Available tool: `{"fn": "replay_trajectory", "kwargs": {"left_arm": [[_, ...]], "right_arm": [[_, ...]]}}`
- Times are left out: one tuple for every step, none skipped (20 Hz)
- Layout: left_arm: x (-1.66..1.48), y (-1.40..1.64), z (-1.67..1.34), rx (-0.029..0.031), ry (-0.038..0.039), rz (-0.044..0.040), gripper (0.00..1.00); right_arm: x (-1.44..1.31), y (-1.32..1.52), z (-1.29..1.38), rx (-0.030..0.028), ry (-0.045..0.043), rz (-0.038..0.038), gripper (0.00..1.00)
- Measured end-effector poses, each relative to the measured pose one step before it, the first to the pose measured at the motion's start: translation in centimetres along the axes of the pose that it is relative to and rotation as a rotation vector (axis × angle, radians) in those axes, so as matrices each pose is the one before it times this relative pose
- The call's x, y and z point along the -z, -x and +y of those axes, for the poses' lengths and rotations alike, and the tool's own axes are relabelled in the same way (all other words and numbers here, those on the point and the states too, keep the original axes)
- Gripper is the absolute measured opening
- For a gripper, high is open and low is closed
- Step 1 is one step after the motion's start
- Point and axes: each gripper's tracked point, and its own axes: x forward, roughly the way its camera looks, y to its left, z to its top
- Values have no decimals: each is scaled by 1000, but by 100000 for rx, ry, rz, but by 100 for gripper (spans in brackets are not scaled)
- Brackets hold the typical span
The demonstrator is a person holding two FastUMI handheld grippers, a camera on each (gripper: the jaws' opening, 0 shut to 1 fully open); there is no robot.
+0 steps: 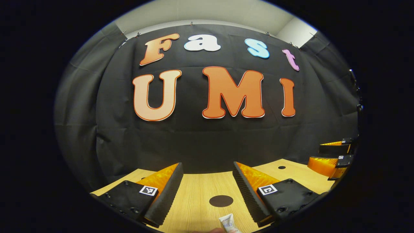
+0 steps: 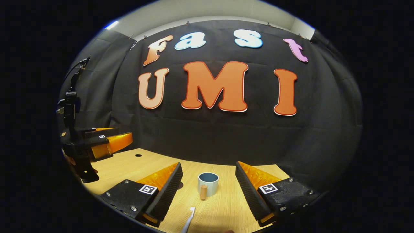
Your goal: Put the toothbrush and toothpaste on the desktop into the cup, then pick up the cup and place it on the coaster on the desktop.
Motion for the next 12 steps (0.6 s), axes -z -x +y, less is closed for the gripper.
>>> {"fn": "replay_trajectory", "kwargs": {"left_arm": [[165, -315, -66, 384, 70, 1785, 97], [77, -224, 17, -58, -881, 1957, 99], [230, -121, 337, -1129, -2468, 1978, 97], [258, -315, 192, -774, -2783, 2219, 97], [321, -94, -29, -335, -1779, 1709, 99], [179, -92, -177, 307, -925, 1515, 99], [463, -138, -274, 682, -815, 2446, 94], [363, -300, -377, 1484, 205, 2405, 97], [664, -378, -153, 1411, 1033, 3211, 97], [579, -339, -373, 2016, 1848, 4225, 98], [718, -253, -155, 1977, 3039, 5323, 99], [790, -433, -308, 2471, 2692, 5163, 99]], "right_arm": [[199, -39, 300, -835, 836, 2717, 99], [-21, -150, 330, -1155, 926, 2401, 99], [14, -18, 219, -1080, 644, 2367, 99], [111, 6, 82, -1157, -107, 2384, 99], [89, -17, 71, -1242, -1032, 2437, 99], [91, -133, 180, -1517, -1445, 2686, 99], [293, -254, 93, -761, -1198, 3273, 99], [232, -225, 34, -665, -686, 2808, 98], [41, -328, 264, -602, -173, 2747, 98], [183, -362, 150, -779, 175, 2936, 98], [142, -276, 41, -957, 282, 2473, 98], [184, -122, -65, -804, 261, 2266, 97]]}}
